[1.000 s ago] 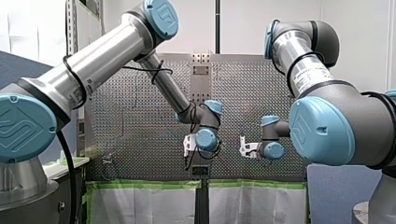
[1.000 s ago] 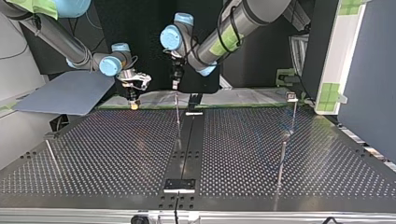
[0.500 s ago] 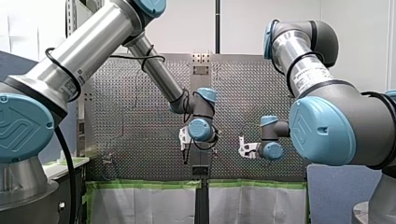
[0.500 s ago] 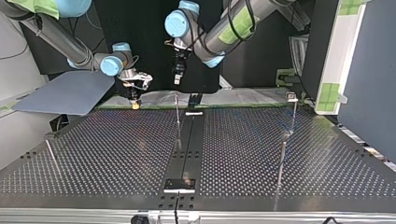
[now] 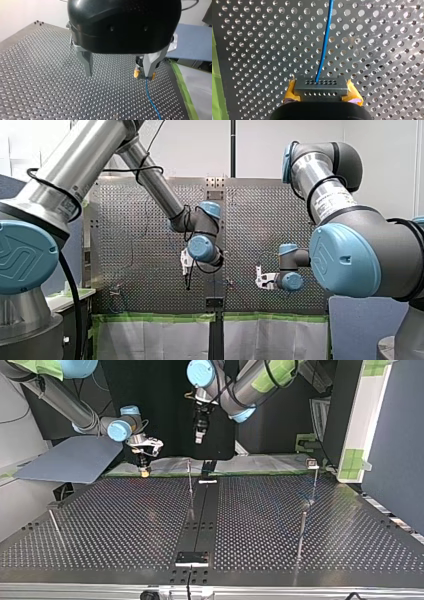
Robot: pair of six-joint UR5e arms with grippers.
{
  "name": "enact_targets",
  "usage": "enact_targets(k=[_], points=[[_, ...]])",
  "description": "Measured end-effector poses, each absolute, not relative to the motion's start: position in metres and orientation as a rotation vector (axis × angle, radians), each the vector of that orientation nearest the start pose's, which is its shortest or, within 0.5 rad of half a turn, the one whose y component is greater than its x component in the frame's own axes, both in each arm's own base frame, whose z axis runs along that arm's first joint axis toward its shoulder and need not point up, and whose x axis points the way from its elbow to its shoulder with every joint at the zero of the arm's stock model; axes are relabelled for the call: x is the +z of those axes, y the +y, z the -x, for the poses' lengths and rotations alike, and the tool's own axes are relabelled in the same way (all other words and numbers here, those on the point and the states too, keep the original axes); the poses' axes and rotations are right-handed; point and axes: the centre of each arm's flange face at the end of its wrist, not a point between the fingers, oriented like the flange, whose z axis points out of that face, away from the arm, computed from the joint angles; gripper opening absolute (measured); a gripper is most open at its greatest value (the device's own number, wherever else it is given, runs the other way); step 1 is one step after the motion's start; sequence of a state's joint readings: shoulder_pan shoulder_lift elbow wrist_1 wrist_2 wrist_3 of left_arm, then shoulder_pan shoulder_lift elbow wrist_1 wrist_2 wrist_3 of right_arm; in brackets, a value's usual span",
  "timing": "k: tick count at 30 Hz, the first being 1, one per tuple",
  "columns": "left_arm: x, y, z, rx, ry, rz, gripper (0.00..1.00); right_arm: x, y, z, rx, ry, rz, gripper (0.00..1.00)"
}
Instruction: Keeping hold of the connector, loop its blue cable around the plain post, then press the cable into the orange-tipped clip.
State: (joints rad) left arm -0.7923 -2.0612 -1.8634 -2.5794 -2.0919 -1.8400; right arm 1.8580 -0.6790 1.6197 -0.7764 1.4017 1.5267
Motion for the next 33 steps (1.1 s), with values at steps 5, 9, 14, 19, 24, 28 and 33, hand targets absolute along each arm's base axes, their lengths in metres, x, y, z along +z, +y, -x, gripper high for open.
enact_targets(k=[5, 9, 14, 19, 24, 28, 33], points=[[0.155, -0.428, -0.305, -0.303, 1.770, -0.092, 0.98, -0.002, -0.573, -0.326, 1.419, -1.032, -1.687, 0.00], [0.162, -0.417, -0.294, -0.310, 1.771, -0.100, 0.98, -0.003, -0.572, -0.326, 1.419, -1.033, -1.689, 0.00], [0.171, -0.402, -0.279, -0.315, 1.772, -0.107, 0.98, -0.003, -0.572, -0.327, 1.421, -1.036, -1.689, 0.00], [0.178, -0.387, -0.265, -0.322, 1.768, -0.109, 0.98, -0.003, -0.571, -0.327, 1.420, -1.040, -1.691, 0.00], [0.184, -0.372, -0.254, -0.321, 1.755, -0.091, 0.98, -0.003, -0.571, -0.327, 1.425, -1.039, -1.689, 0.00], [0.191, -0.359, -0.246, -0.330, 1.722, -0.063, 0.98, -0.003, -0.572, -0.326, 1.411, -1.037, -1.692, 0.00], [0.197, -0.347, -0.238, -0.336, 1.687, -0.050, 0.98, -0.003, -0.572, -0.324, 1.397, -1.032, -1.692, 0.00]])
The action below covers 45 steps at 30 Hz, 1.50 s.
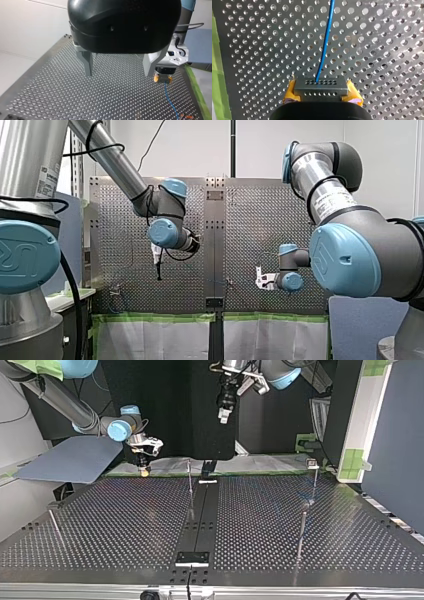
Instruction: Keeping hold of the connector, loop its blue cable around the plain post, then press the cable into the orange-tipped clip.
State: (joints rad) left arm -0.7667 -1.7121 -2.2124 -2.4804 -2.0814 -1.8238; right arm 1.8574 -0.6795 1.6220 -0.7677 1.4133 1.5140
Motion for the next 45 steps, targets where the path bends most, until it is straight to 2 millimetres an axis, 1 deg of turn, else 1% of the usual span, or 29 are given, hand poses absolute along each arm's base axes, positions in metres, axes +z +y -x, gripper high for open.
enact_targets(k=[7, 10, 45], points=[[0.201, -0.329, -0.222, -0.328, 1.681, -0.055, 0.98, -0.002, -0.573, -0.325, 1.390, -1.029, -1.690, 0.00], [0.201, -0.326, -0.219, -0.327, 1.680, -0.057, 0.98, -0.002, -0.573, -0.324, 1.391, -1.030, -1.688, 0.00], [0.201, -0.325, -0.218, -0.326, 1.680, -0.057, 0.98, -0.002, -0.574, -0.324, 1.392, -1.030, -1.686, 0.00]])
